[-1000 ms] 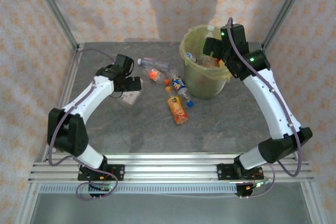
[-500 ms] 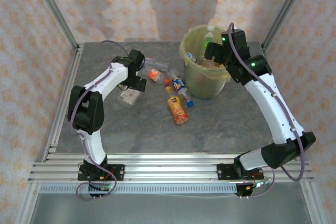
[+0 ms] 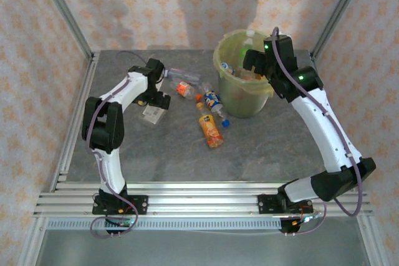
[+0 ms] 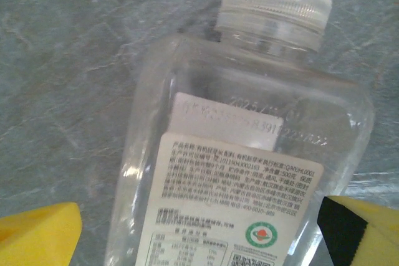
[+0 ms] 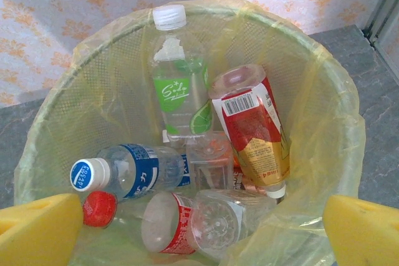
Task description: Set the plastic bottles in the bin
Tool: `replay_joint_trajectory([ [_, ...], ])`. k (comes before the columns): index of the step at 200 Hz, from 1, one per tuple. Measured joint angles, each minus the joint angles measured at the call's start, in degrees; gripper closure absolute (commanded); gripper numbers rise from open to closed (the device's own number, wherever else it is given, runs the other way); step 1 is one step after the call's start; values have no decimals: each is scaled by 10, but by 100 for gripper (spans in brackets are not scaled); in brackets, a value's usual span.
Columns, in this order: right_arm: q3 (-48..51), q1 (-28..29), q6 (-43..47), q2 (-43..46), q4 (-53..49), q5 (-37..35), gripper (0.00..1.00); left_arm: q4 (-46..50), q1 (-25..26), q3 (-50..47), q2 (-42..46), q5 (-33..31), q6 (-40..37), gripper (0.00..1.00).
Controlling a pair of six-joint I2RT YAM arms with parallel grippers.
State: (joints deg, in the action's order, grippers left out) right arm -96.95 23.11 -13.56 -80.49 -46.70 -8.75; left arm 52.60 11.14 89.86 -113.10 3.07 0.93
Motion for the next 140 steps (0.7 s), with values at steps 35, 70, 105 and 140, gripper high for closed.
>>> replay_joint_trajectory([
  [35, 0, 0, -3, 0, 1, 0, 1, 1, -2, 5, -17, 15, -10, 0],
  [70, 2, 0, -4, 0, 3, 0, 1, 1, -4, 5, -17, 22, -10, 0],
  [105, 3, 0, -7, 0, 5, 0, 1, 1, -5, 4, -19, 26, -9, 0],
  [140, 4, 0, -8, 0, 8, 0, 1, -5, -10, 0, -21, 37, -8, 0],
])
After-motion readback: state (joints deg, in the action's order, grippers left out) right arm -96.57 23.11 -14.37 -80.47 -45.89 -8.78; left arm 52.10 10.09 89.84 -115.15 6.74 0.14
